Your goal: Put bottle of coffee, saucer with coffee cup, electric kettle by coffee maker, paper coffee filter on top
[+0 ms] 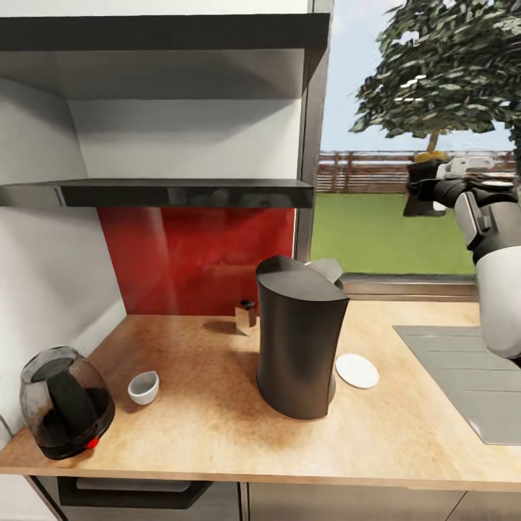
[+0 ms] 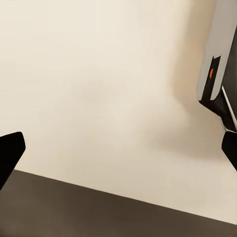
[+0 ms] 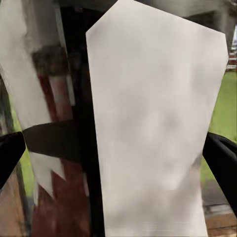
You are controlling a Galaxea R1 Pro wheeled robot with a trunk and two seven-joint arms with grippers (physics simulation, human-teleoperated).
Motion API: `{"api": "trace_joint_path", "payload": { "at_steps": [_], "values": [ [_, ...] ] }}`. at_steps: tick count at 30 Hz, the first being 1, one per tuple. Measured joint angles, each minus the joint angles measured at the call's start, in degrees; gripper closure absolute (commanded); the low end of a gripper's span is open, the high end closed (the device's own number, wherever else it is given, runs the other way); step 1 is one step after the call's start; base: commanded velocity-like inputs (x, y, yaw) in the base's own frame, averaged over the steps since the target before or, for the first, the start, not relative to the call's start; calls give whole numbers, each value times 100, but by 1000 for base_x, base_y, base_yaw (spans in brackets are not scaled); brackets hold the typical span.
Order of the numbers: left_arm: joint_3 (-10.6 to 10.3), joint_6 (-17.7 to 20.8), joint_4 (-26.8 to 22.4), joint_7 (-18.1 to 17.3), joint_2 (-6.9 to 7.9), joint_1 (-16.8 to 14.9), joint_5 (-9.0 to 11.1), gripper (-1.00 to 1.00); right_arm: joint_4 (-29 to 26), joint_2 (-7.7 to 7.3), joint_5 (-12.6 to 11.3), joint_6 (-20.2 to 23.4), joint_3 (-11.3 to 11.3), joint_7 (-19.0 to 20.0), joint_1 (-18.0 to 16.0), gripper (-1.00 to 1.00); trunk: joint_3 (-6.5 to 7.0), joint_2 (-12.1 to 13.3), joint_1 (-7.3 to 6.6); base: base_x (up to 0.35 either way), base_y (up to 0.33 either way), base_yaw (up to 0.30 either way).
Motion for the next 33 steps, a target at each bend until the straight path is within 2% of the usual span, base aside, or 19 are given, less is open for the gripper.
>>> {"api": "trace_joint_path", "payload": {
  "at_steps": [2, 3, 4, 5, 8, 11, 15, 17, 20, 23, 24, 25, 31, 33],
  "values": [
    [-1, 0, -3, 0, 3, 2, 0, -100, -28, -119, 8, -36, -2, 297, 306, 100, 0, -4, -2, 0, 0, 0],
    [-2, 0, -14, 0, 3, 3, 0, -100, -59, -189, -5, -224, -4, 416, 600, 100, 1, -7, -3, 0, 0, 0],
    [-3, -1, -17, 0, 2, 1, 0, -100, 14, -204, 1, -320, -2, 446, 733, 100, 0, 2, 1, 0, 0, 0],
    [-5, -2, -24, 0, 1, 3, 0, -100, -30, -234, -5, -598, -1, 492, 997, 100, 0, -5, -2, 0, 0, 0],
    [-9, -84, -33, -1, 4, 0, 0, -100, -19, -255, -7, -1062, 3, 532, 1508, 100, 0, -3, -2, 0, 0, 0],
    [-10, -213, -37, 1, 3, 1, 0, -100, -21, -254, -20, -1276, 0, 549, 1959, 100, 0, -4, -2, 0, 0, 0],
    [-7, -270, -42, 1, 2, 0, 0, -100, -15, -223, -40, -1562, -3, 553, 2375, 100, 0, -3, -1, 0, 0, 0],
    [-4, -324, -45, 1, 2, 0, 3, -100, 8, -170, -411, -1988, 3, 555, 2778, 100, 0, 0, 0, 0, 0, 0],
    [4, -386, -47, 3, 5, -2, 7, -100, -4, -116, -841, -2131, -1, 565, 3120, 100, 0, -2, -1, 0, 0, 0],
    [16, -399, -52, 9, 1, -4, 13, -100, -10, -48, -934, -2313, -4, 570, 3326, 100, 1, -3, -1, 0, 0, 0],
    [20, -407, -73, 11, -6, -10, 15, -100, -12, 57, -956, -2644, 9, 568, 3511, 100, 1, -5, -2, 0, 0, 0],
    [21, -414, -120, 8, -9, -13, 16, -100, 1, 102, -948, -2724, 4, 564, 3620, 100, 0, -1, -1, 0, 0, 0],
    [21, -419, -162, 6, -11, -14, 16, -100, 46, 187, -960, -2777, 1, 555, 3816, 100, 1, -3, -1, 0, 0, 0],
    [21, -420, -165, 9, -11, -16, 16, -100, 201, 284, -956, -3031, 8, 546, 3896, 100, 1, -3, -1, 0, 0, 0]
  ]
}}
